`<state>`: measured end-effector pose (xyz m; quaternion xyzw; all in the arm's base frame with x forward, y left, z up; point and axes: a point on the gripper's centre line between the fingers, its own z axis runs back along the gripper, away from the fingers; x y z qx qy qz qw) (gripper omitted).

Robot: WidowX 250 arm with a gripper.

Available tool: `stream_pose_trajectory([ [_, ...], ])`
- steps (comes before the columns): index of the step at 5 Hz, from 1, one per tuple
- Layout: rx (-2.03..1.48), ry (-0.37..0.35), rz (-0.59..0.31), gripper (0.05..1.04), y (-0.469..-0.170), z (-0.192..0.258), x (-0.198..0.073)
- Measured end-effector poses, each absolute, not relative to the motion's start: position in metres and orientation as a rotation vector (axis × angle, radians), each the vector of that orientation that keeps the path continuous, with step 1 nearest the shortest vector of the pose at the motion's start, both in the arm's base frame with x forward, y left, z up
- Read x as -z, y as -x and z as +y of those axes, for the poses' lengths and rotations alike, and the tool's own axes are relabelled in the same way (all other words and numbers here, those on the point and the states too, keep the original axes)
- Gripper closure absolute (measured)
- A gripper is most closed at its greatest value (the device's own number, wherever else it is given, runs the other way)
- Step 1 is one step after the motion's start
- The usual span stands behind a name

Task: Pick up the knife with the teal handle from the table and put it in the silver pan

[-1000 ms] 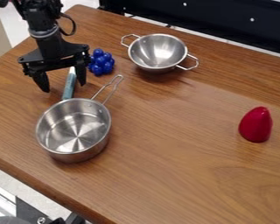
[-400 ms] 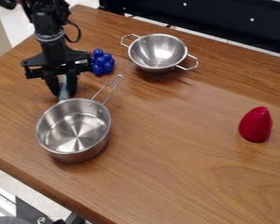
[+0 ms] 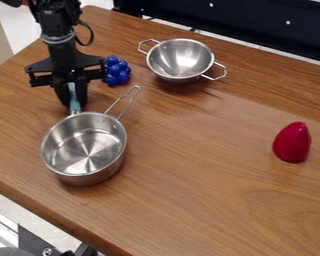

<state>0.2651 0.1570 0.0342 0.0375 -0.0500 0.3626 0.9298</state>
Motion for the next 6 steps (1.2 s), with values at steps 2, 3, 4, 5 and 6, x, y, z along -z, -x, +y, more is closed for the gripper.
stream_pose_trajectory([
  [2, -0.81, -0.022, -0.161, 0.87, -0.262, 0.165, -0.055],
  [3, -0.834, -0.01, -0.178, 0.87, -0.257, 0.167, -0.077],
  [4, -0.82, 0.019, -0.147, 0.87, -0.25, 0.161, -0.092],
  [5, -0.757, 0.033, -0.117, 0.87, -0.235, 0.145, -0.1],
  [6, -0.688, 0.034, -0.07, 0.87, -0.22, 0.125, -0.096],
])
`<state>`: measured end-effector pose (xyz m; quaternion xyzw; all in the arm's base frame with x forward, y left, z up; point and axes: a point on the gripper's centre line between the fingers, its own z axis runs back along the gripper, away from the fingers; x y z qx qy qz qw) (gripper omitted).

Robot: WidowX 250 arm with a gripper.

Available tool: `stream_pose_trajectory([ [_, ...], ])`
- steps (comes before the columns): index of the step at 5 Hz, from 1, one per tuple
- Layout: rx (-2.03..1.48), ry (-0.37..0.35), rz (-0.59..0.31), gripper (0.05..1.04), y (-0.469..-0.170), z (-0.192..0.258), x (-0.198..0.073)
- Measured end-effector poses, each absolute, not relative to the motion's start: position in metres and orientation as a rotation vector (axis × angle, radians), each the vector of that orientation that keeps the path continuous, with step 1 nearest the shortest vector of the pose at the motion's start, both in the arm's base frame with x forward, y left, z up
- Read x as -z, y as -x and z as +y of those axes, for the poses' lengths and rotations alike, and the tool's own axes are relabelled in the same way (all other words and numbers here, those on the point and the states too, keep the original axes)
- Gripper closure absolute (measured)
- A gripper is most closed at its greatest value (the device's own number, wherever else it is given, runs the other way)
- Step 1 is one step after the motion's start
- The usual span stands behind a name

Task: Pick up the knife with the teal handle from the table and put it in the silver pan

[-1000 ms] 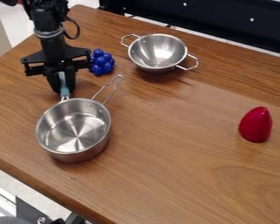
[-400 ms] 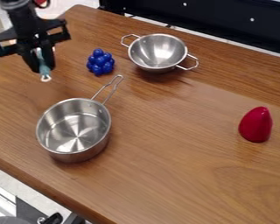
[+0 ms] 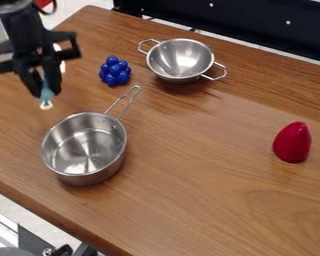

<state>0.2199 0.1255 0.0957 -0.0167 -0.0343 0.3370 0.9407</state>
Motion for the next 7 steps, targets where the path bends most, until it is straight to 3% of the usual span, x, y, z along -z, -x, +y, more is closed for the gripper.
stream_pose_trajectory([
  [2, -0.464, 0.038, 0.066, 0.87, -0.165, 0.088, -0.095],
  [3, -0.4, 0.023, 0.055, 0.87, -0.159, 0.077, -0.086],
  [5, -0.393, 0.025, -0.004, 0.87, -0.169, 0.069, -0.08],
  [7, -0.475, 0.049, -0.031, 0.87, -0.2, 0.069, -0.079],
])
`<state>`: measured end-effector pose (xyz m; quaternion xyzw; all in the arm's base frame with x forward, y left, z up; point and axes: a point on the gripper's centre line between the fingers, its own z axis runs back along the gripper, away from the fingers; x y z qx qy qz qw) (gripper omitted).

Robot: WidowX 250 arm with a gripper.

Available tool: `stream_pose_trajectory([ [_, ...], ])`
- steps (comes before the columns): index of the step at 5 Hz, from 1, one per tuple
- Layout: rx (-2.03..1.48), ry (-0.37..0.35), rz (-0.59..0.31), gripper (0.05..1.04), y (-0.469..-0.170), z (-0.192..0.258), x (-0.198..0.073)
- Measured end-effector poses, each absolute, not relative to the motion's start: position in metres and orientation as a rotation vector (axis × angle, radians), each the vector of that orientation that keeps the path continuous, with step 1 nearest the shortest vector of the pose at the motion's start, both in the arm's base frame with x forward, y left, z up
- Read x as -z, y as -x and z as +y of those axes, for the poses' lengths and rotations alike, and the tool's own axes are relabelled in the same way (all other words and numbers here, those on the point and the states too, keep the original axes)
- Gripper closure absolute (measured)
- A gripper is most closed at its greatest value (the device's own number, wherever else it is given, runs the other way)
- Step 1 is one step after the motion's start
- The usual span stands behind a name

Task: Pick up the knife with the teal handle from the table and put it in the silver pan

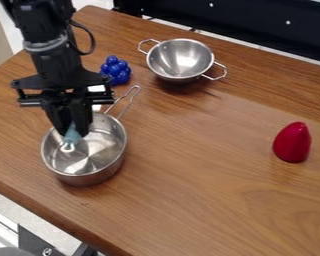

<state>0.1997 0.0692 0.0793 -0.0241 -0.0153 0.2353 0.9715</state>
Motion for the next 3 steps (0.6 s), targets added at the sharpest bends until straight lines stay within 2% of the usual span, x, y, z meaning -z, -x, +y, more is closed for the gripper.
stream_pose_trajectory([
  [1, -0.484, 0.026, -0.088, 0.87, -0.211, 0.074, -0.071],
  [3, -0.448, -0.01, -0.136, 0.87, -0.208, 0.077, -0.054],
])
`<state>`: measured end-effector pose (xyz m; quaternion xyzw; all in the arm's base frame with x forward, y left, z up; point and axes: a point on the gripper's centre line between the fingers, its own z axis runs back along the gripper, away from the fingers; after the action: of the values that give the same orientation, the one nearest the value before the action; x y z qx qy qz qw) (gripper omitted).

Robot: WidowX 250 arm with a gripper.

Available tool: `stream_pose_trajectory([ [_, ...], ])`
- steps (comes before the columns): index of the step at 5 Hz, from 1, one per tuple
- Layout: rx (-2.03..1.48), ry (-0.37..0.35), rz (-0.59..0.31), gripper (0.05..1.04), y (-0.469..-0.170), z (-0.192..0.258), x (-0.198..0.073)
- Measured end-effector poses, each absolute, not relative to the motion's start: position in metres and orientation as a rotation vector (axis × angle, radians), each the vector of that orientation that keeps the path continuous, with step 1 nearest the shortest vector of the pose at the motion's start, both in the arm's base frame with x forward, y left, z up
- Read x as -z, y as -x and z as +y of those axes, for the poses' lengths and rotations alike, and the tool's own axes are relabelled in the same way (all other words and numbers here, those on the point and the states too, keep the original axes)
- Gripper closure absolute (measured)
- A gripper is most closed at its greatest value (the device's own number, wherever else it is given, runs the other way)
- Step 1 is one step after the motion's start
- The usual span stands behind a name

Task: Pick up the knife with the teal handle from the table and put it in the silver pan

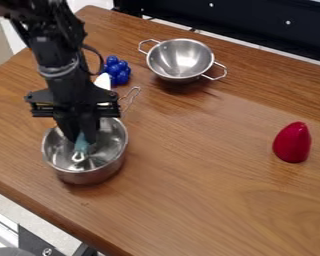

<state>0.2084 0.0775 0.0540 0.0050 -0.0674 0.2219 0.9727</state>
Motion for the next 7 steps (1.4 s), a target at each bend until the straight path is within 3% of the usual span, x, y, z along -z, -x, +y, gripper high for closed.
stream_pose_trajectory([
  [2, -0.44, -0.013, -0.147, 0.817, -0.205, 0.077, -0.048],
  [4, -0.475, 0.012, -0.096, 0.271, -0.204, 0.078, -0.055],
  [5, -0.476, 0.031, -0.1, 0.084, -0.205, 0.08, -0.063],
  [7, -0.517, 0.089, -0.106, 0.083, -0.211, 0.084, -0.089],
])
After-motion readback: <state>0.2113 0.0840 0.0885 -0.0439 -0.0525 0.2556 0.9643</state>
